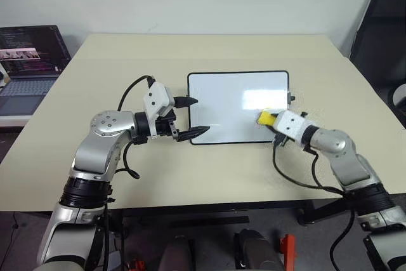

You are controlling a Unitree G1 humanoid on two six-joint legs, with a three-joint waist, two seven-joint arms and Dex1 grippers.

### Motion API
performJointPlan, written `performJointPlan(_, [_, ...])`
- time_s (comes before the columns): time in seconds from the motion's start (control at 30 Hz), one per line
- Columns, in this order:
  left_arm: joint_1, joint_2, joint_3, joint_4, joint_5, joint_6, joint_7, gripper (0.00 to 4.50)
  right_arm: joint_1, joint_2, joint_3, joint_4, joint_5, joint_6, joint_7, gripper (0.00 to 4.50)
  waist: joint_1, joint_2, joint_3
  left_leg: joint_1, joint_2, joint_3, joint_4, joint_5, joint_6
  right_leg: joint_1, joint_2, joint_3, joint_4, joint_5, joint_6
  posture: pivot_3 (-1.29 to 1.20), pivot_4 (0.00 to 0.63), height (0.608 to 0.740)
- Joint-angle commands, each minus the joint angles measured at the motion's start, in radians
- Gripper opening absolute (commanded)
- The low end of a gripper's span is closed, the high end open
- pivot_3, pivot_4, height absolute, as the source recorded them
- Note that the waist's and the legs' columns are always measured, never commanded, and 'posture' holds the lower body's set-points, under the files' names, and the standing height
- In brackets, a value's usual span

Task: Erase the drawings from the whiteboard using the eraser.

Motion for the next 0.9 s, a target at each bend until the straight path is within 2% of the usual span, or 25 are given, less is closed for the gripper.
performJointPlan(0.03, [-0.018,0.004,0.010,-0.020,-0.005,-0.012,0.002,4.50,0.024,0.009,0.019,0.009,-0.011,0.056,0.028,1.09,0.000,0.000,0.000,0.000,0.000,0.000,0.000,0.000,0.000,0.000,0.000,0.000,0.000,0.000,0.000,0.00,0.150,0.740])
performJointPlan(0.3, [-0.030,0.002,0.006,-0.008,0.000,-0.017,0.000,4.50,-0.070,-0.005,-0.045,0.126,-0.060,0.055,-0.095,1.09,0.000,0.000,0.000,0.000,0.000,0.000,0.000,0.001,0.001,0.000,0.000,0.000,0.000,0.001,-0.002,0.00,0.150,0.740])
performJointPlan(0.4, [-0.034,0.000,0.004,-0.006,0.000,-0.017,-0.001,4.50,-0.084,-0.032,-0.049,0.180,-0.066,0.049,-0.101,1.08,0.004,0.000,0.000,0.000,-0.001,0.000,0.001,0.002,0.002,0.000,0.000,0.001,-0.001,0.001,-0.004,0.00,0.150,0.740])
performJointPlan(0.53, [-0.031,0.000,0.003,-0.005,0.001,-0.018,-0.003,4.50,-0.047,-0.054,-0.030,0.167,-0.049,0.038,-0.051,1.07,0.005,-0.001,-0.001,0.004,-0.001,0.000,0.001,0.003,0.003,0.006,0.000,0.000,-0.002,0.001,-0.005,0.00,0.150,0.740])
performJointPlan(0.63, [-0.031,0.000,0.002,-0.004,0.002,-0.018,-0.003,4.50,0.012,-0.055,-0.004,0.091,-0.017,0.059,0.028,1.07,0.005,-0.003,-0.002,0.011,-0.001,0.000,-0.001,0.003,0.003,0.013,-0.001,0.000,-0.006,0.000,-0.006,0.00,0.150,0.740])
performJointPlan(0.73, [-0.030,-0.001,0.002,-0.006,0.001,-0.016,-0.003,4.50,0.069,-0.057,0.018,0.011,0.000,0.098,0.101,1.07,0.005,-0.004,-0.003,0.012,0.000,0.000,-0.002,0.002,0.002,0.014,-0.001,0.000,-0.007,-0.001,-0.006,0.00,0.150,0.740])
performJointPlan(0.9, [-0.034,0.001,0.001,-0.002,0.001,-0.017,-0.005,4.50,0.073,-0.062,0.009,-0.007,-0.011,0.135,0.111,1.04,0.000,-0.004,-0.002,0.013,0.000,0.000,-0.002,0.002,0.002,0.014,-0.001,-0.001,-0.006,-0.001,-0.007,0.00,0.150,0.740])
